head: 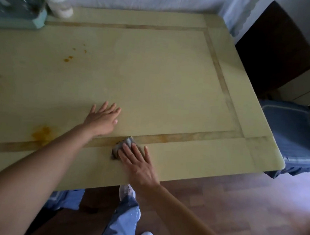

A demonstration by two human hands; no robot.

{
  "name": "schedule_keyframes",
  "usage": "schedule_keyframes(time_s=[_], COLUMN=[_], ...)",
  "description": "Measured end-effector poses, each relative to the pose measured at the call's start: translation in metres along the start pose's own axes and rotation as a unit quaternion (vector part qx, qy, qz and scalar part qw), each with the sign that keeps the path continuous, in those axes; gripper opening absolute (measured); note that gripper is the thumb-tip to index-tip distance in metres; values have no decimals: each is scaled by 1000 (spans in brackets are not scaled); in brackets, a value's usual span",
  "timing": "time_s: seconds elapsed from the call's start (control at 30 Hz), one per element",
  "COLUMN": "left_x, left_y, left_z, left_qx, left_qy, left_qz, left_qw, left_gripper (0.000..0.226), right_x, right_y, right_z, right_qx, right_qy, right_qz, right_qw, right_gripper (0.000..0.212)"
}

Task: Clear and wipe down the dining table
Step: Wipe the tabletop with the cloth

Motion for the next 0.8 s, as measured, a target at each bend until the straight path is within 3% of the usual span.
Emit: schedule_keyframes(time_s=[0.1,0.2,0.33,0.47,0.8], left_x=[-15,-16,-18,-24,-24], left_y=[-8,-23,-42,-42,-35], left_z=[-29,-54,-73,-75,-73], left_qx=[-21,-16,12,21,23], left_qy=[-29,-45,-38,-28,-25], left_qz=[-7,10,50,54,65], left_qw=[999,999,998,998,997], left_gripper=[56,62,77,81,75], right_x=[-38,-95,-159,-188,-193], right_y=[13,47,90,95,87], right_z=[-20,-50,-110,-133,-126], right_qx=[-4,-79,-199,-267,-268], right_qy=[6,-110,-280,-388,-401], right_qz=[-22,3,46,79,87], right_qw=[1000,991,938,879,871], right_gripper=[74,81,87,67,54])
Point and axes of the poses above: each hand's wrist, its own z-axis towards the middle knuckle, its own y-axis out of the back of the hand, x = y × z, the point moved 3 cm from there along z, towards the middle knuckle, and after that the axes turned 15 degrees about z, right-handed, at the moved point
